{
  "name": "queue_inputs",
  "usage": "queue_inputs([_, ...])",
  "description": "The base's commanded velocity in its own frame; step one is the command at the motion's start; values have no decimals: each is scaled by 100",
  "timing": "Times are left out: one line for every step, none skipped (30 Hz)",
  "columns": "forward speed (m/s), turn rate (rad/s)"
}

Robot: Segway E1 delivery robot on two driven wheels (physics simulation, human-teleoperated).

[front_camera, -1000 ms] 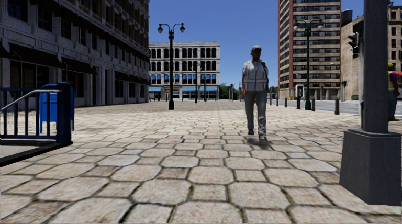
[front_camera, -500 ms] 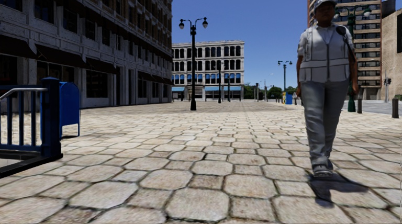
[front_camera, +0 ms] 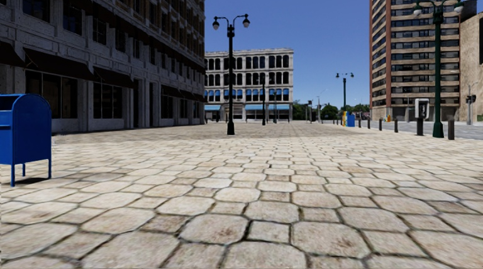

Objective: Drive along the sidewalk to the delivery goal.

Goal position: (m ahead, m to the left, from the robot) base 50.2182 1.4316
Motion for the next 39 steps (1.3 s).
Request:
queue_inputs([200,0])
queue_inputs([200,0])
queue_inputs([200,0])
queue_inputs([200,0])
queue_inputs([200,0])
queue_inputs([200,0])
queue_inputs([200,0])
queue_inputs([200,0])
queue_inputs([200,0])
queue_inputs([200,0])
queue_inputs([200,0])
queue_inputs([200,0])
queue_inputs([200,0])
queue_inputs([200,0])
queue_inputs([200,0])
queue_inputs([200,0])
queue_inputs([200,0])
queue_inputs([200,0])
queue_inputs([200,0])
queue_inputs([200,0])
queue_inputs([200,-32])
queue_inputs([200,-32])
queue_inputs([200,-81])
queue_inputs([200,-102])
queue_inputs([200,-110])
queue_inputs([200,-110])
queue_inputs([200,-112])
queue_inputs([200,-113])
queue_inputs([200,-113])
queue_inputs([200,-112])
queue_inputs([200,-112])
queue_inputs([200,-28])
queue_inputs([200,-10])
queue_inputs([200,-3])
queue_inputs([200,-3])
queue_inputs([200,0])
queue_inputs([200,0])
queue_inputs([200,0])
queue_inputs([200,0])
